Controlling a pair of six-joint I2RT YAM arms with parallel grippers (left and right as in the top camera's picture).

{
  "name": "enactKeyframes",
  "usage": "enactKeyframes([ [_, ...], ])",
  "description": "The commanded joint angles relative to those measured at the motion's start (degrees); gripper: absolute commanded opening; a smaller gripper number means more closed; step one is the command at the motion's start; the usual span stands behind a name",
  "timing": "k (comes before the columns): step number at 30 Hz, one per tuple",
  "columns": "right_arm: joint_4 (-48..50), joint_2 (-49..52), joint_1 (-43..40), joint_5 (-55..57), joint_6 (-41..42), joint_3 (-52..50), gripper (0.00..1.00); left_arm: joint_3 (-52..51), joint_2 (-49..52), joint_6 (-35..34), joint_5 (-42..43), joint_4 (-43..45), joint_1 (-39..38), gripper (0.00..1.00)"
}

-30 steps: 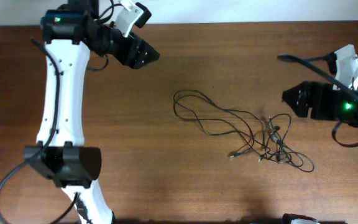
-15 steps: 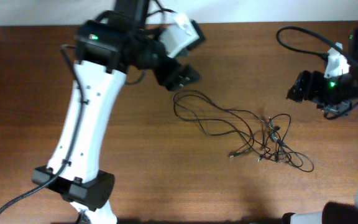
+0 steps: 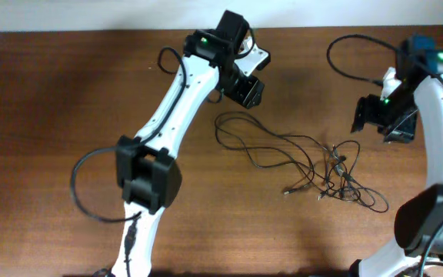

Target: Untangle cables

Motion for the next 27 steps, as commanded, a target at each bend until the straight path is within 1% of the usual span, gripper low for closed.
enactKeyframes([
  [1, 3.0, 0.9, 0.6, 0.0, -0.4, -7.2, 0.70, 0.2, 2.2, -8.0, -4.1, 1.3, 0.3, 0.61],
  [2, 4.5, 0.9, 0.7, 0.0, -0.4, -9.6, 0.66, 0.2, 2.2, -9.4, -7.0, 1.9, 0.7, 0.62],
  [3, 7.0, 0.9, 0.7, -1.3, -1.9, -12.9, 0.59, 0.2, 2.2, -10.0, -8.0, 4.3, 1.7, 0.64],
  [4, 8.8, 0.9, 0.7, -3.0, -3.4, -14.9, 0.51, 0.2, 2.2, -10.0, -8.0, 6.0, 2.4, 0.65],
  [6, 12.2, 0.9, 0.8, -5.2, -4.1, -18.1, 0.39, 0.2, 2.2, -9.8, -8.1, 8.8, 3.6, 0.66],
  [8, 15.1, 0.9, 1.1, -7.6, -4.2, -20.0, 0.09, 0.2, 2.2, -8.8, -8.1, 10.8, 4.7, 0.65],
  [9, 16.1, 0.9, 1.5, -9.1, -4.2, -20.1, 0.04, 0.2, 2.2, -8.8, -7.8, 11.4, 5.4, 0.66],
  [11, 18.5, 0.7, 2.6, -13.8, -4.2, -19.9, 0.04, 0.2, 2.2, -8.6, -4.4, 11.8, 6.1, 0.65],
  [13, 20.9, 0.6, 3.7, -20.3, -5.5, -19.1, 0.04, 0.2, 2.2, -7.5, 2.1, 12.7, 6.1, 0.64],
  [15, 22.5, 0.6, 4.9, -27.3, -6.1, -16.2, 0.04, 0.2, 2.2, -5.5, 10.8, 14.1, 6.1, 0.64],
  [17, 22.3, 0.3, 6.3, -31.3, -6.1, -10.4, 0.04, 0.2, 2.2, -5.1, 19.9, 15.9, 6.1, 0.65],
  [22, 17.4, -1.6, 10.1, -32.5, -3.7, 8.1, 0.04, 0.2, 2.2, -4.6, 38.0, 19.4, 6.1, 0.76],
  [24, 15.4, -1.7, 10.4, -31.3, -2.3, 12.6, 0.04, 0.2, 2.2, -4.7, 43.9, 21.6, 6.1, 0.77],
  [25, 14.7, -1.7, 10.4, -31.3, -2.3, 14.2, 0.04, 0.2, 2.2, -4.7, 47.1, 23.1, 6.1, 0.79],
  [27, 14.5, -1.7, 10.4, -31.6, -1.7, 15.5, 0.04, 0.2, 2.2, -4.7, 51.2, 25.3, 6.1, 0.82],
])
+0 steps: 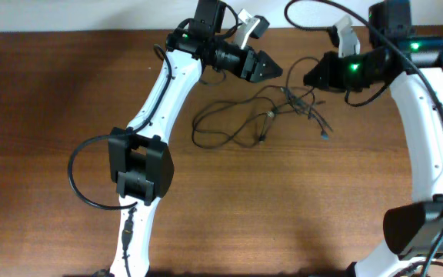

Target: Untangle cables

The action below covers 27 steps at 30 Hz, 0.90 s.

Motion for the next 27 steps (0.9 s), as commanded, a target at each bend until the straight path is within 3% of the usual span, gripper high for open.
enactKeyframes([
  [1, -0.4, -1.2, 0.2, -1.9, 1.5, 3.4, 0.04, 0.3, -0.2, 0.8, 14.5, 3.5, 0.1, 0.82],
  [7, 1.1, -1.4, 0.2, -7.1, 2.3, 5.0, 0.04, 0.3, -0.2, 0.8, 14.6, 4.3, -1.1, 0.87],
  [12, 0.5, -1.7, 0.2, -9.3, 4.3, 14.6, 0.04, 0.3, -0.2, 3.5, 14.4, 4.3, -3.0, 0.90],
  [21, -2.8, -3.7, 0.2, -14.7, 4.2, 21.7, 0.04, 0.3, -0.2, 3.4, 2.7, 5.0, -5.6, 0.73],
  [22, -3.0, -4.0, 0.2, -14.7, 4.2, 21.7, 0.04, 0.3, -0.2, 3.4, 2.2, 5.0, -5.7, 0.70],
  [26, -3.0, -7.4, 0.1, -14.6, 4.2, 21.7, 0.04, 0.3, -0.2, 2.9, -3.6, 4.5, -5.9, 0.25],
  [27, -3.0, -8.2, 0.1, -14.4, 4.2, 21.7, 0.04, 0.3, -0.2, 2.9, -4.5, 4.3, -5.9, 0.18],
])
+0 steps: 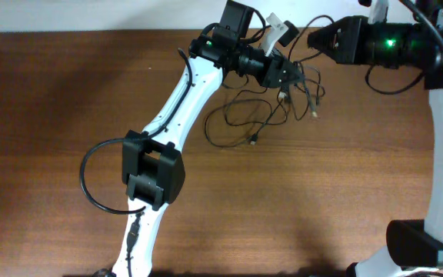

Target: Untangle cables

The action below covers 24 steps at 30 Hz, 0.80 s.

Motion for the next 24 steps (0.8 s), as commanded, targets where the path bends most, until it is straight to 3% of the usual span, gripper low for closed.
enactKeyframes([
  [1, 0.2, -5.6, -0.1, -1.4, -0.3, 1.6, 0.04, 0.3, -0.2, 0.2, -6.3, -0.9, 0.0, 0.13],
  [4, -0.2, -8.2, -1.8, 1.0, -0.3, 1.6, 0.04, 0.3, -0.2, 0.2, -9.7, -2.6, 0.0, 0.00],
  [9, -6.5, -11.4, -9.5, 5.0, -1.0, 1.6, 0.04, 0.3, -0.2, 0.2, -18.1, -5.9, 0.3, 0.00],
  [13, -16.3, -11.4, -16.1, 20.6, -1.0, 1.6, 0.04, 2.3, -0.7, 0.2, -20.4, -8.7, 5.4, 0.00],
  [19, -23.9, -10.2, -16.9, 44.2, 2.6, 1.6, 0.04, 12.3, -3.4, 0.2, -20.3, -16.3, 13.4, 0.00],
  [24, -24.4, -7.4, -16.9, 54.0, 7.4, -2.3, 0.04, 14.2, -9.1, 0.2, -20.3, -18.8, 16.3, 0.01],
])
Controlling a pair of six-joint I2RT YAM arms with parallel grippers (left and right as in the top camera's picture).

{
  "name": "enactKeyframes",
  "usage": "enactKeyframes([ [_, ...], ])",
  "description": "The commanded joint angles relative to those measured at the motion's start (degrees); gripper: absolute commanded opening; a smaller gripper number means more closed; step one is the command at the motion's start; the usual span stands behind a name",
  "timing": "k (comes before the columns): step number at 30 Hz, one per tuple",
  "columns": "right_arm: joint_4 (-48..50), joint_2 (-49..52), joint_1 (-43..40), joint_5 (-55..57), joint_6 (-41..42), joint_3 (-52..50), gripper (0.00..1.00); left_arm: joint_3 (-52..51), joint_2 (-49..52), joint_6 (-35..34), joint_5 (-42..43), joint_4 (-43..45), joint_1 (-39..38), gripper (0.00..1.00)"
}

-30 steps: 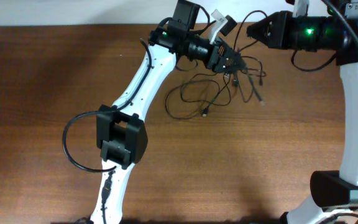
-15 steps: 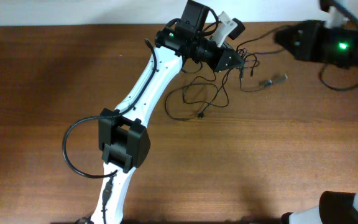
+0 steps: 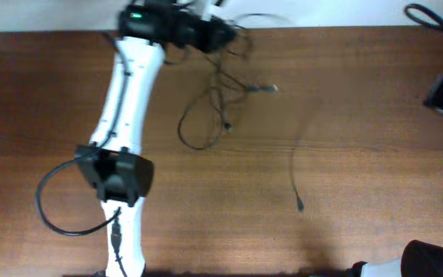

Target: Untangle cables

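The overhead view is the only one. My left gripper (image 3: pixel 220 35) is at the table's far edge, left of the middle, shut on a bunch of thin black cables (image 3: pixel 206 115). The bunch trails from it toward the near side in a loop, and one plug (image 3: pixel 266 89) sticks out to the right. A single thin cable (image 3: pixel 297 165) lies apart at centre right and ends in a plug (image 3: pixel 300 205). Only part of my right gripper shows, as a dark block at the right edge. Its fingers cannot be made out.
The brown wooden table (image 3: pixel 344 238) carries only the cables. The left arm's white links (image 3: pixel 125 100) run from the near edge to the far edge at the left. A black supply cable (image 3: pixel 52 200) loops beside the left arm's base. A white wall borders the far edge.
My left gripper has moved left along the far edge, taking most of the cables with it. My right gripper has moved to the right edge. One cable now lies apart at centre right.
At first the tangle lay at centre right with both grippers above it. Then both grippers were low at the tangle near the far edge, and after that close together on it. Now they are far apart, with one cable separate from the bunch.
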Motion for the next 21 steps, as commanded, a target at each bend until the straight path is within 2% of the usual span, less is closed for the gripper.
enactKeyframes([
  [1, -0.3, 1.1, 0.0, 8.9, 2.9, -3.1, 0.04, 1.3, -5.5, -0.5, -3.5, -0.7, 2.3, 0.09],
  [2, -0.3, 1.8, 0.0, 8.9, 2.8, -4.4, 0.04, 1.3, -6.1, -0.5, -3.5, -0.7, 2.5, 0.18],
  [3, -0.3, 2.5, 0.0, 8.4, 2.8, -5.5, 0.04, 1.3, -6.6, -0.5, -3.4, -1.0, 2.8, 0.19],
  [5, -0.1, 3.5, 0.1, 3.6, 0.7, -6.8, 0.04, 1.3, -6.7, -0.5, -2.1, -1.6, 2.7, 0.10],
  [6, 0.6, 4.0, 1.0, -6.1, -6.1, -7.5, 0.05, 1.3, -6.7, -0.5, 1.5, -2.1, 2.4, 0.02],
  [7, 1.5, 4.2, 2.2, -13.8, -12.3, -7.9, 0.16, 1.3, -6.7, -0.5, 3.0, -2.3, 2.1, 0.00],
  [8, 2.0, 4.2, 3.2, -17.7, -14.6, -7.9, 0.22, 1.3, -6.7, -0.5, 4.1, -2.6, 1.8, 0.00],
  [9, 3.2, 4.3, 4.8, -20.2, -14.8, -7.9, 0.33, 1.3, -6.7, -0.6, 5.4, -2.8, 1.3, 0.00],
  [11, 6.1, 4.3, 8.3, -23.4, -13.8, -7.9, 0.50, 1.3, -6.7, -0.6, 7.6, -3.0, 0.7, 0.05],
  [13, 9.9, 4.3, 12.7, -24.4, -10.6, -7.9, 0.54, 1.3, -6.7, -3.7, 8.7, -3.2, -0.5, 0.00],
  [16, 14.7, 5.0, 18.6, -24.4, -6.7, -7.9, 0.55, 1.3, -6.7, -9.6, 9.2, -2.3, -0.6, 0.01],
  [17, 16.5, 5.8, 21.0, -24.4, -5.6, -7.9, 0.56, 1.3, -6.7, -12.1, 11.1, -1.4, -0.6, 0.22],
  [18, 17.4, 6.5, 22.3, -24.4, -4.9, -7.9, 0.56, 1.3, -6.7, -13.1, 12.6, -0.7, -0.6, 0.28],
  [19, 18.5, 7.3, 23.7, -24.4, -4.4, -7.9, 0.56, 1.3, -6.7, -13.6, 14.3, -0.3, -0.6, 0.27],
  [20, 20.1, 8.4, 25.3, -24.4, -3.5, -7.9, 0.57, 1.3, -6.7, -13.6, 16.5, -0.2, -0.6, 0.00],
  [21, 21.6, 9.2, 26.7, -24.4, -3.5, -7.9, 0.57, 1.3, -6.7, -13.9, 17.2, -0.2, -0.6, 0.00],
])
